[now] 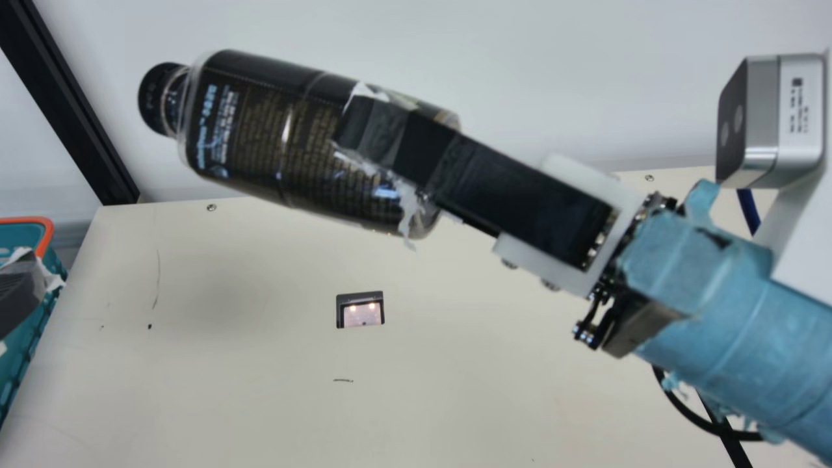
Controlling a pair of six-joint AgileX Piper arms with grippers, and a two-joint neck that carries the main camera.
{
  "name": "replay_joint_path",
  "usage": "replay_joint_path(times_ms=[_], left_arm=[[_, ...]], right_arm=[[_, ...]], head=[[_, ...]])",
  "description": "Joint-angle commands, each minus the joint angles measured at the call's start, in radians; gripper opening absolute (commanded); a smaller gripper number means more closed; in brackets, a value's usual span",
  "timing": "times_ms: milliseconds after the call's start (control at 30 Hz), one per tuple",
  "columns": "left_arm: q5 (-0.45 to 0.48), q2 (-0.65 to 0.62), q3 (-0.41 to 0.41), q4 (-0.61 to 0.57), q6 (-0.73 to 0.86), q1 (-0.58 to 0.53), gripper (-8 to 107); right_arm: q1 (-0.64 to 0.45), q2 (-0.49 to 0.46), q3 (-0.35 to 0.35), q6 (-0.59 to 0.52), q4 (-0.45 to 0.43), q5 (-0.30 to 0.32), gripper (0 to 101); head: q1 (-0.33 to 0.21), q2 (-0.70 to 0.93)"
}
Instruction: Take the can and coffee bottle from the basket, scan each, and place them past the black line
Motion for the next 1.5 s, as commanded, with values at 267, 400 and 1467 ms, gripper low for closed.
replay_joint_path(times_ms=[267,400,1467], left_arm=[[0.000,0.000,0.000,0.000,0.000,0.000,90],[0.000,0.000,0.000,0.000,0.000,0.000,90],[0.000,0.000,0.000,0.000,0.000,0.000,90]], right_arm=[[0.102,0.049,-0.028,-0.011,0.078,-0.100,0],[-0.005,0.065,-0.044,0.030,0.078,-0.120,0],[0.134,0.030,0.049,0.435,-0.692,-1.086,0]], head=[[0.000,-0.009],[0.000,-0.009],[0.000,-0.009]])
